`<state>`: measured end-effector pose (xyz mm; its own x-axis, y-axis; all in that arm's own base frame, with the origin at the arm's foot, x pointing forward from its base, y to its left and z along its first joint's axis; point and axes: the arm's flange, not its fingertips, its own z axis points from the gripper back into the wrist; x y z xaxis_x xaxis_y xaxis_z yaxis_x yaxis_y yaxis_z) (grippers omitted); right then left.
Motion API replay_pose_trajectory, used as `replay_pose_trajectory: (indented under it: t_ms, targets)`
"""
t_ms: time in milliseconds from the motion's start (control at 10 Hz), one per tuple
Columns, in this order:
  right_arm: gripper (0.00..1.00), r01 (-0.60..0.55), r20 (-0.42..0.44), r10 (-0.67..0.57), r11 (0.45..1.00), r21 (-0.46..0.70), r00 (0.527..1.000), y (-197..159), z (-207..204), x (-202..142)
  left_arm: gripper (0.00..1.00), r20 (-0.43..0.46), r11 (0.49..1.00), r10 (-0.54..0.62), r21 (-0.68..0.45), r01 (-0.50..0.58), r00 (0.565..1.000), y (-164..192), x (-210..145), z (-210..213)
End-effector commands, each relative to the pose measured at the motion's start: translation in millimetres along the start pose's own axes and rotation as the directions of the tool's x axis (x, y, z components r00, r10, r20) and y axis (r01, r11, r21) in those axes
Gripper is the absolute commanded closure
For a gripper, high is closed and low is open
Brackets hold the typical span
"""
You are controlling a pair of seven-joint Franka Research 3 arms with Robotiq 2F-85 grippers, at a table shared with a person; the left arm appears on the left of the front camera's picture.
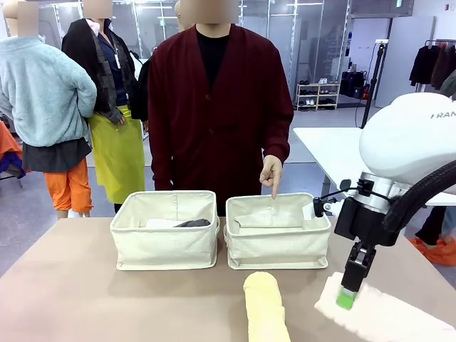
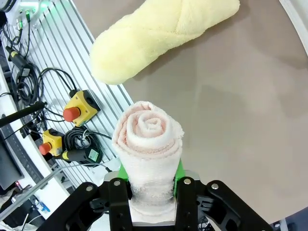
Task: Divide the towels into two baskets.
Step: Pick up one hotel-folded towel from the bottom of the table and place it in the Fabric basket indicated by the person.
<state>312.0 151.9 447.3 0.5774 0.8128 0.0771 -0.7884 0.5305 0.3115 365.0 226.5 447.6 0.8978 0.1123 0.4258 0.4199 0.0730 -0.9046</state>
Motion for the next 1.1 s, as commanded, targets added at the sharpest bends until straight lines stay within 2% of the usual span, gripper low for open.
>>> replay_pose_trajectory:
  t_ms: [0,100,200,300,500,600,700,1000]
  targets:
    - [0.63,-0.002,0.0,0.002,1.0,-0.002,1.0,0,0,0,0.24,-0.006,1.0,-0.003,-0.001,0.003,1.0,-4,-4,1]
    - [0.63,-0.115,0.021,0.116,0.992,-0.044,0.993,3,12,8,0.24,-0.006,1.0,-0.003,-0.001,0.003,1.0,-4,-4,1]
    - [0.63,-0.245,-0.041,0.242,0.956,-0.158,0.969,8,22,25,0.24,-0.006,1.0,-0.003,-0.001,0.003,1.0,-4,-4,1]
    - [0.63,-0.31,-0.068,0.303,0.918,-0.246,0.951,8,34,44,0.24,-0.006,1.0,-0.003,-0.001,0.003,1.0,-4,-4,1]
    - [0.63,-0.447,-0.17,0.414,0.844,-0.296,0.895,3,55,84,0.24,-0.006,1.0,-0.003,-0.001,0.003,1.0,-4,-4,1]
    - [0.63,-0.527,-0.231,0.478,0.814,-0.247,0.847,-3,61,111,0.24,-0.006,1.0,-0.003,-0.001,0.003,1.0,-4,-4,1]
    - [0.63,-0.52,-0.277,0.445,0.782,-0.343,0.852,-11,64,142,0.24,-0.006,1.0,-0.003,-0.001,0.003,1.0,-4,-4,1]
    - [0.63,-0.583,-0.37,0.465,0.736,-0.344,0.804,-30,60,221,0.24,-0.006,1.0,-0.003,-0.001,0.003,1.0,-4,-4,1]
